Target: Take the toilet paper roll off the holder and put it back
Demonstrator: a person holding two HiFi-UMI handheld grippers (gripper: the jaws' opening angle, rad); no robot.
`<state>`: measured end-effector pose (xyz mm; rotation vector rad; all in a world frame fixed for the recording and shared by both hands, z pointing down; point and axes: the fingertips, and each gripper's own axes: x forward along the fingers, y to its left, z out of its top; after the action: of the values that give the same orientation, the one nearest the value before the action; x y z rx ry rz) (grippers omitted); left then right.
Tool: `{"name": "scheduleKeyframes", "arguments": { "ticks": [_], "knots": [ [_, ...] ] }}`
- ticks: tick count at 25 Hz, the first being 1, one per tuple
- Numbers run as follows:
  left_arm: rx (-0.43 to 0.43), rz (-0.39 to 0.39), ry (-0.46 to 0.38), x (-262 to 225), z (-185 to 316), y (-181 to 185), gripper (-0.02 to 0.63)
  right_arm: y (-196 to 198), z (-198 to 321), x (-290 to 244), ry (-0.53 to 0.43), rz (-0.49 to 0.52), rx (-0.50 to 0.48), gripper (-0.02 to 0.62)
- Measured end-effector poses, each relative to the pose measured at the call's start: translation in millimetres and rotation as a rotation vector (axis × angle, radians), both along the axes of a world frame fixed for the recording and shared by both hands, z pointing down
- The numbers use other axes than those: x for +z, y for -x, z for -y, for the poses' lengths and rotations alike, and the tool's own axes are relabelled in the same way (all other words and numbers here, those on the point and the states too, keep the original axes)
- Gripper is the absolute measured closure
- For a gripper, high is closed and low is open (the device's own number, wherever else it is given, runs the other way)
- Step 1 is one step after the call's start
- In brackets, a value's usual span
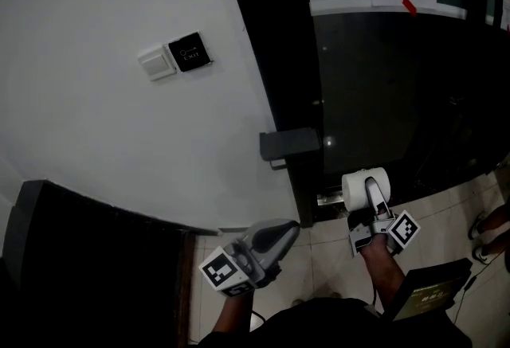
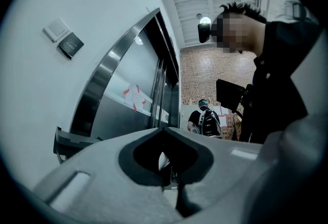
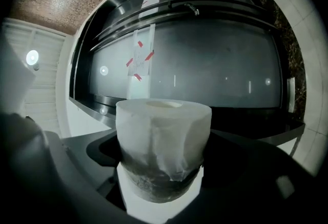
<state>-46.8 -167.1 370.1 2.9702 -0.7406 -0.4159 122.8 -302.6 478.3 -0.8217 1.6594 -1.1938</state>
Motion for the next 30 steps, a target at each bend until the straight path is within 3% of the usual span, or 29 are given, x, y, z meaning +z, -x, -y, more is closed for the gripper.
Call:
{"name": "scheduleKeyframes", "arguments": {
  "ticks": [8,14,22,30],
  "knots": [
    [-0.037,0.002,0.018,10,16,15,0.607,3,57,29,0.075,0.043,-0.008,0.147],
    [-0.065,0.014,0.020,9,20,24,0.607,4,108,51,0.116,-0.011,0.011,0.147],
    [-0.127,0.019,0.046,14,18,47,0.607,51,148,66,0.160,-0.013,-0.014,0.147],
    [-0.203,0.017,0.079,25,9,76,0.607,126,140,74,0.182,0.030,-0.105,0.153]
  ]
}}
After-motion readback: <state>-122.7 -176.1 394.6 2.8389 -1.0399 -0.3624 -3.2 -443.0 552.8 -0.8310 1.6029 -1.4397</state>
